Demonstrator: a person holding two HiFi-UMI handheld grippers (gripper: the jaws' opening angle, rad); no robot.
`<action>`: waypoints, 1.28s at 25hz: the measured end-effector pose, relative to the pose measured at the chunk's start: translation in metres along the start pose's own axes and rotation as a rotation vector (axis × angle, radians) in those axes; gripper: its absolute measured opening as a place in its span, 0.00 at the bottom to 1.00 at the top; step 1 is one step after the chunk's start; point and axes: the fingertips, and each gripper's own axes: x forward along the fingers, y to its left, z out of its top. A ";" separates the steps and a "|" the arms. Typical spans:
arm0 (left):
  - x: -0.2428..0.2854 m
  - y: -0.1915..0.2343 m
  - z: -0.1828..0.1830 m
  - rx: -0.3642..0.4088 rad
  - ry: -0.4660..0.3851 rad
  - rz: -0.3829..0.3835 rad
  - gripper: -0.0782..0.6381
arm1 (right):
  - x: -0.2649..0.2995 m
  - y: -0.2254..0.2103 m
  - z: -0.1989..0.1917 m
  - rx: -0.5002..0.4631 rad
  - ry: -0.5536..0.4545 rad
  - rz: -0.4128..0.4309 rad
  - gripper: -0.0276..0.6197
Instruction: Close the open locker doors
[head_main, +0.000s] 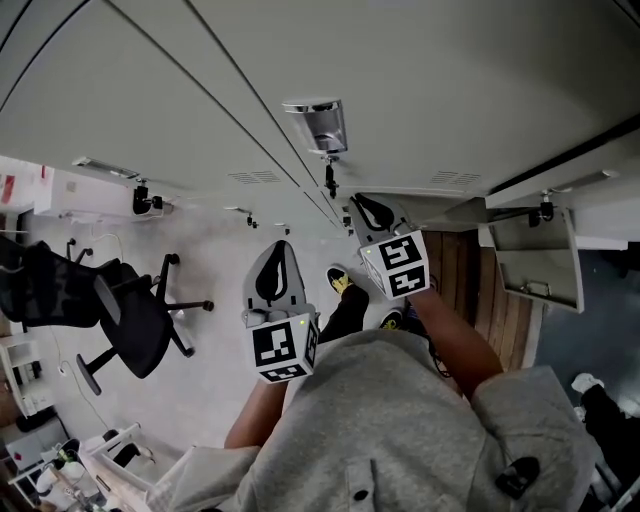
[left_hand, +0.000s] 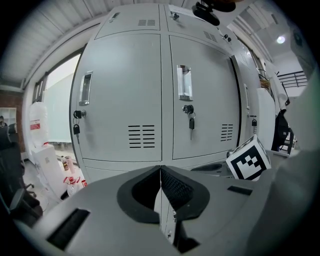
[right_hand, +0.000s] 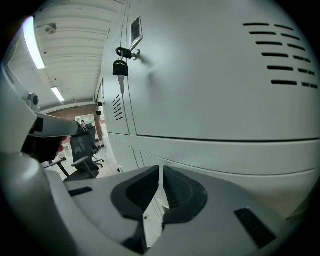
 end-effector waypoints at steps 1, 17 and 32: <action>0.000 -0.001 0.000 0.001 -0.001 0.000 0.13 | -0.002 0.000 0.002 0.000 -0.007 -0.001 0.12; -0.019 -0.094 -0.001 0.046 -0.034 -0.185 0.13 | -0.183 -0.060 0.001 -0.056 -0.091 -0.172 0.10; -0.064 -0.233 -0.013 0.129 -0.053 -0.406 0.12 | -0.402 -0.117 -0.047 -0.009 -0.131 -0.520 0.10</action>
